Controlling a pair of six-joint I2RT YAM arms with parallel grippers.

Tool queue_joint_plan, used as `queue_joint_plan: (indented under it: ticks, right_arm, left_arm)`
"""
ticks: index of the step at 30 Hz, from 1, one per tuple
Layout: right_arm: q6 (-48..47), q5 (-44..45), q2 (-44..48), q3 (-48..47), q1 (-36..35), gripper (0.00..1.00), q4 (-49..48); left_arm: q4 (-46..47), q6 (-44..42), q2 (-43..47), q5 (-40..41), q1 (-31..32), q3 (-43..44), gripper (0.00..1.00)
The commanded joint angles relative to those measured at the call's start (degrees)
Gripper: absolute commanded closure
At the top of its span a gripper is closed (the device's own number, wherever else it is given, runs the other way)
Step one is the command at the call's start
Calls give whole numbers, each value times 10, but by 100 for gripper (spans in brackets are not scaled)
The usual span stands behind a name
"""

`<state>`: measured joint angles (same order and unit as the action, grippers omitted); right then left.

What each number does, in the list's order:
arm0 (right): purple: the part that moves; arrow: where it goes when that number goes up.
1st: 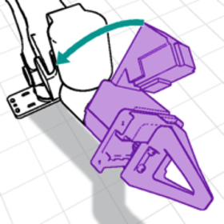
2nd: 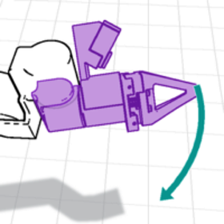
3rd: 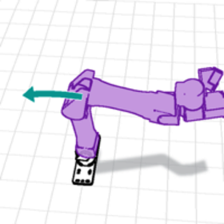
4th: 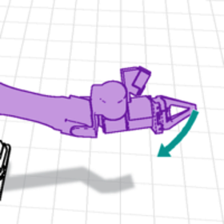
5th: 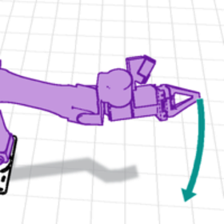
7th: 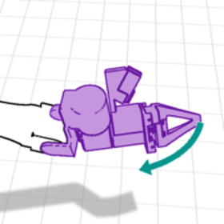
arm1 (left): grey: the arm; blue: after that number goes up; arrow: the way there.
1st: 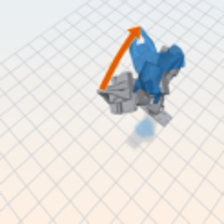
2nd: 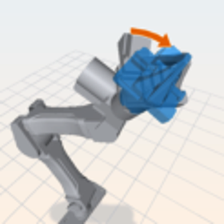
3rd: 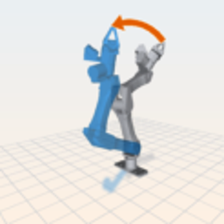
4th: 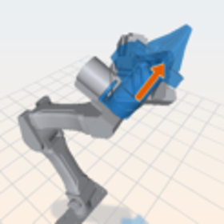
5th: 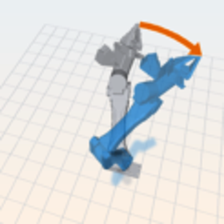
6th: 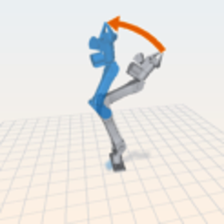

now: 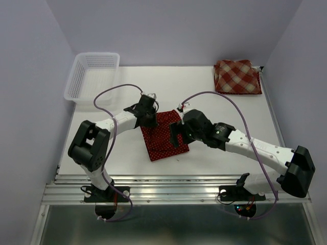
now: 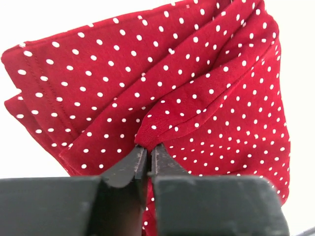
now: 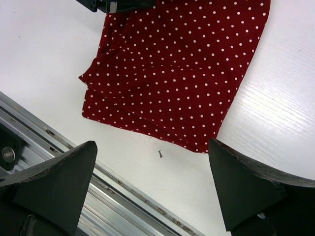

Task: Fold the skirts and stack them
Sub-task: Fold the skirt

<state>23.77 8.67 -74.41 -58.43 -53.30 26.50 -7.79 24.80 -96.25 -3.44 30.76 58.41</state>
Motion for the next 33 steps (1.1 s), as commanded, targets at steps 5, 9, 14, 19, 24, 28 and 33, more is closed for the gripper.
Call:
queue_joint_plan:
  ticks: [5, 9, 14, 19, 24, 28, 33]
  right_arm:
    - [-8, -25, 6, -2, -4, 0, -6]
    - [-10, -49, -15, 5, -4, 0, -19]
    - [-18, -59, -40, 2, -4, 0, -26]
    - [-20, -52, -64, -3, -4, 0, -33]
    - [-21, -47, -83, -9, -4, 0, -36]
    - [-21, -48, -88, -18, -4, 0, -40]
    - [-22, -60, -88, -35, -4, 0, -58]
  left_arm:
    - [-31, 2, 75, 53, 2, 31, 98]
    - [-60, 1, 92, 49, 2, 43, 97]
    - [-96, 17, 45, 85, -9, 53, 95]
    - [-113, 50, -1, 122, -18, 48, 97]
    - [-125, 62, -46, 160, -22, 62, 65]
    - [-144, 61, -48, 137, -23, 87, 58]
    - [-165, 62, 7, 148, -24, 108, 13]
